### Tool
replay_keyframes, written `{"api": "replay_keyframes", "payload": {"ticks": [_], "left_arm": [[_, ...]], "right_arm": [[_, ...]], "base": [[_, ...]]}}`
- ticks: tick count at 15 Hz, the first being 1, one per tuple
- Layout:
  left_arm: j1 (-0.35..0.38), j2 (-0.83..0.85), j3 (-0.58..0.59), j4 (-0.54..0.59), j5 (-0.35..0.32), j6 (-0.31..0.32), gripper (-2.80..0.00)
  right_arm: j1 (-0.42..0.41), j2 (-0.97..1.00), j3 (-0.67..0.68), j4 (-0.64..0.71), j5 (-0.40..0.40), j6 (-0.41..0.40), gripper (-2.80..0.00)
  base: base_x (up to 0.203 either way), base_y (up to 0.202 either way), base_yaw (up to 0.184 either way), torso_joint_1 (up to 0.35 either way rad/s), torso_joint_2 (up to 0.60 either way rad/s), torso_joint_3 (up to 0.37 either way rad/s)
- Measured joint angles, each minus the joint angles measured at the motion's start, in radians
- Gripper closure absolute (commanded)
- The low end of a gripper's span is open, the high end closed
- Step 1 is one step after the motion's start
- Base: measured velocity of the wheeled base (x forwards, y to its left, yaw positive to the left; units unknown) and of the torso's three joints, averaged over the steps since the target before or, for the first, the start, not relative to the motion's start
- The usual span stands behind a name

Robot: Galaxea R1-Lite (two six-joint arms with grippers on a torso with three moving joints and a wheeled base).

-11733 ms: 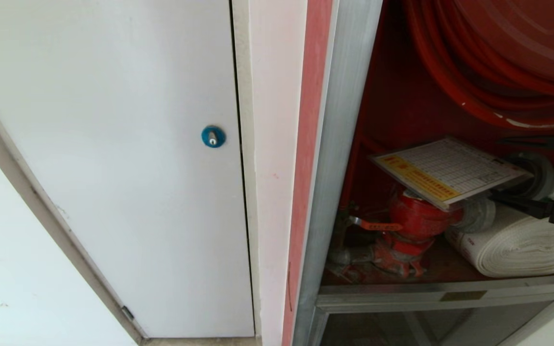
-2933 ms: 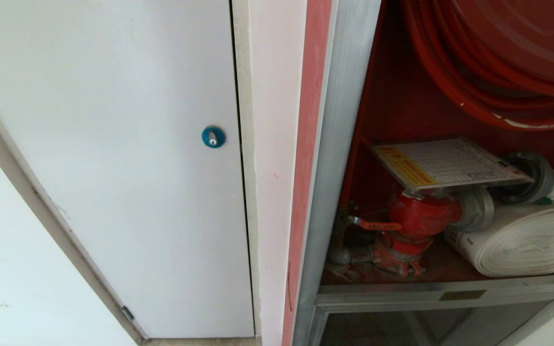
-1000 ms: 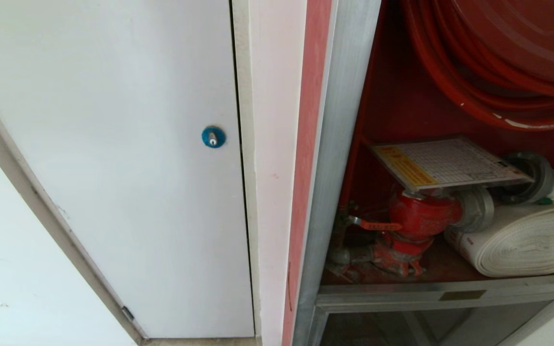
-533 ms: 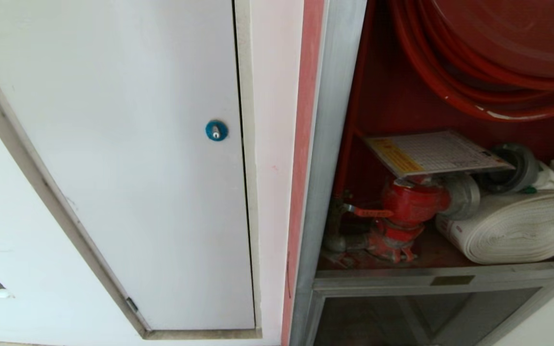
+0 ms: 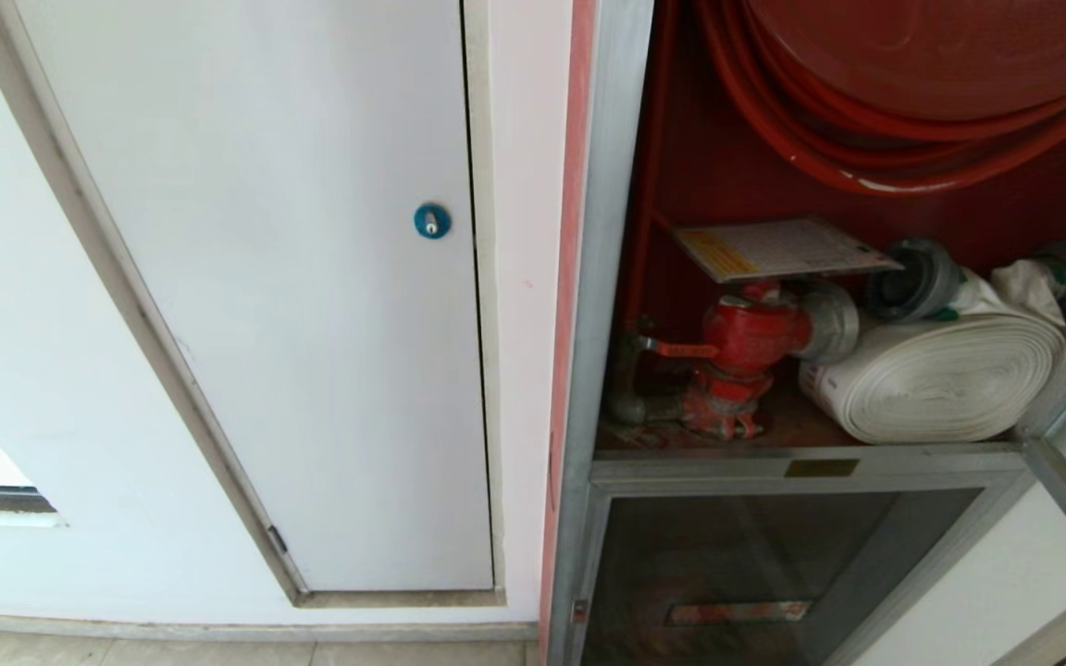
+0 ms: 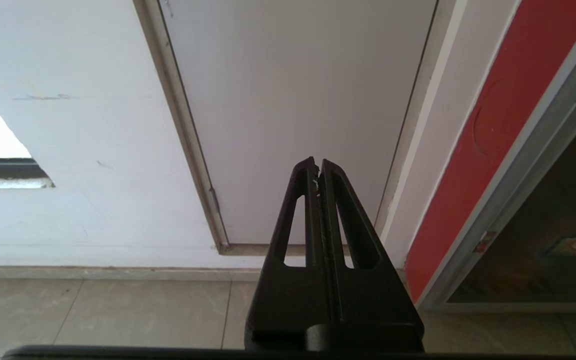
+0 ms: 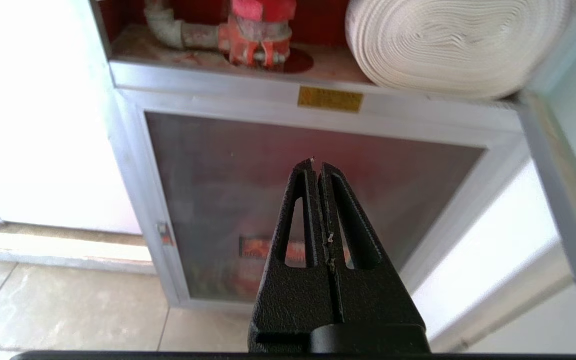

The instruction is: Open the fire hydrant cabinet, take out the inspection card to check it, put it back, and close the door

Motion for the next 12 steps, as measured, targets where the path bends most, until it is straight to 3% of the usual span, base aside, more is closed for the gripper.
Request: {"api": "replay_keyframes", "payload": {"ticks": [9, 12], "left_arm": [[0.000, 0.000, 0.000, 0.000, 0.000, 0.000, 0.00], [0.000, 0.000, 0.000, 0.000, 0.000, 0.000, 0.00]], "right_arm": [[0.000, 0.000, 0.000, 0.000, 0.000, 0.000, 0.00], [0.000, 0.000, 0.000, 0.000, 0.000, 0.000, 0.00]], "base": [[-0.192, 0.000, 0.001, 0.001, 0.00, 0.002], [-0.023, 0.000, 0.000, 0.007, 0.00, 0.001]]}}
